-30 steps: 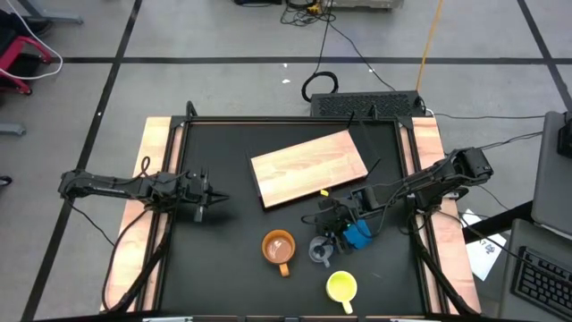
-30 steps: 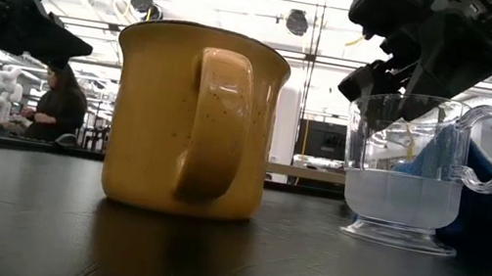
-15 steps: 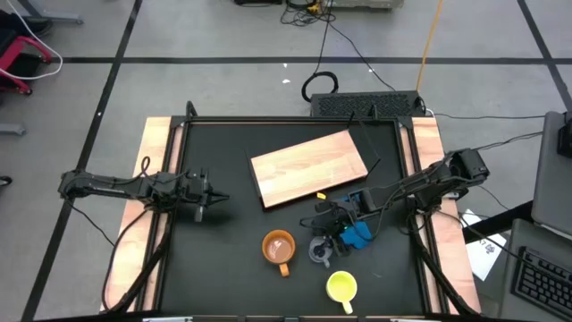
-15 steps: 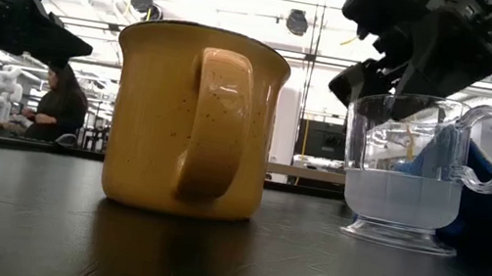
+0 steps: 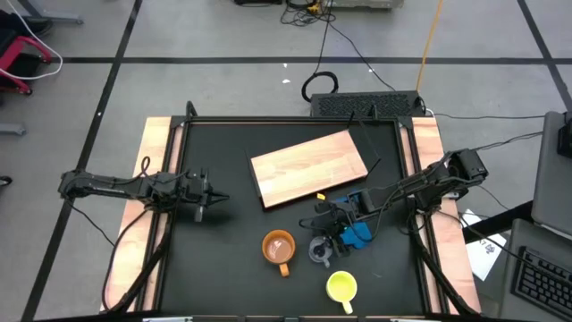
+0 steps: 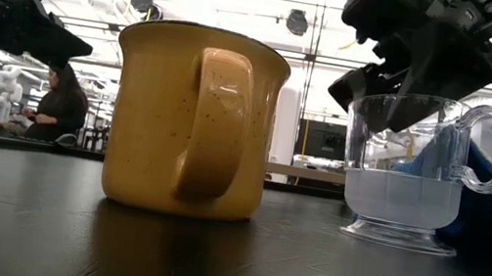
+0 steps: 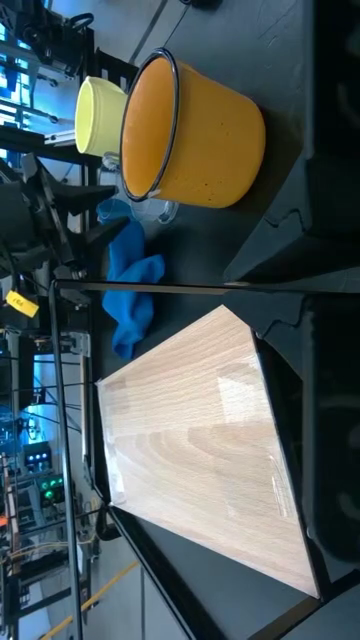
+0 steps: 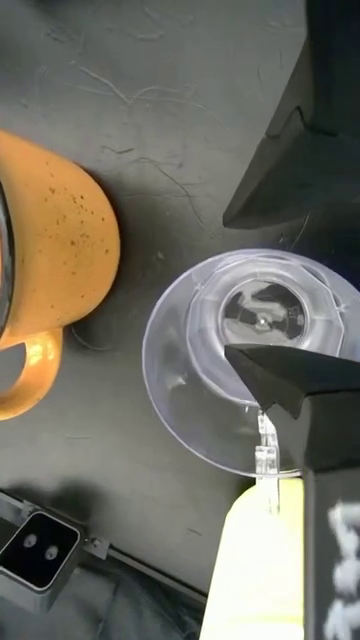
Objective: Stack small to large cups/mugs on shelf
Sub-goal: Put the transparent mug on the shelf
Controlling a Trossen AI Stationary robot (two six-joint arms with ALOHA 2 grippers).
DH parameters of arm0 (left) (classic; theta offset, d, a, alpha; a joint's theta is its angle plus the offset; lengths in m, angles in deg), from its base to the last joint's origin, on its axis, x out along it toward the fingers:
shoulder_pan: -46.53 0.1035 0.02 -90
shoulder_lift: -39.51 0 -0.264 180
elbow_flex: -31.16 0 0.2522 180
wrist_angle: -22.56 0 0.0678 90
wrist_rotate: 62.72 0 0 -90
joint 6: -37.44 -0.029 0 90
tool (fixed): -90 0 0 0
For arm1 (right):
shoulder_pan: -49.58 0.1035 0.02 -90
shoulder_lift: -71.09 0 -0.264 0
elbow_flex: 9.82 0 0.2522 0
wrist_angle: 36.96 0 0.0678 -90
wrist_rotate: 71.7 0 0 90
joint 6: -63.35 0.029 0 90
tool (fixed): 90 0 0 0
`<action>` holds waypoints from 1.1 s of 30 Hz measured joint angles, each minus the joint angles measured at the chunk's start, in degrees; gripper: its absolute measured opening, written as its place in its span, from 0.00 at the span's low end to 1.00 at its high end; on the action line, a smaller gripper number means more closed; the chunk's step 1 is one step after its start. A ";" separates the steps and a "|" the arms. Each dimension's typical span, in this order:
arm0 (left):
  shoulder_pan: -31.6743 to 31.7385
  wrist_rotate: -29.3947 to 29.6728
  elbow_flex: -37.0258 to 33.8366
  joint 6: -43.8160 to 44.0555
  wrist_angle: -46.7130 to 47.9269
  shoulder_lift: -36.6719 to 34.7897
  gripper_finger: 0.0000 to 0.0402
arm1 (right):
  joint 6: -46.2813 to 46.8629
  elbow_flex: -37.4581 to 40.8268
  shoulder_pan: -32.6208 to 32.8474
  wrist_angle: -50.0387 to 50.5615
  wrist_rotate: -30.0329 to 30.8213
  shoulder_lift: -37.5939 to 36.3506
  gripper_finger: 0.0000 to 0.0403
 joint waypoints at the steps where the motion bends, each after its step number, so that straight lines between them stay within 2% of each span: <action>1: -0.02 0.02 0.00 0.01 0.00 -0.02 0.06 | 0.00 0.00 0.00 0.03 0.00 0.00 0.43; 21: 0.00 0.00 0.00 -0.01 0.01 -0.01 0.06 | -2.72 0.00 -0.47 0.00 0.04 0.00 0.03; 33: -0.01 0.01 0.00 -0.01 0.01 -0.02 0.06 | -1.46 -0.81 -1.95 -1.70 -0.09 -1.09 0.00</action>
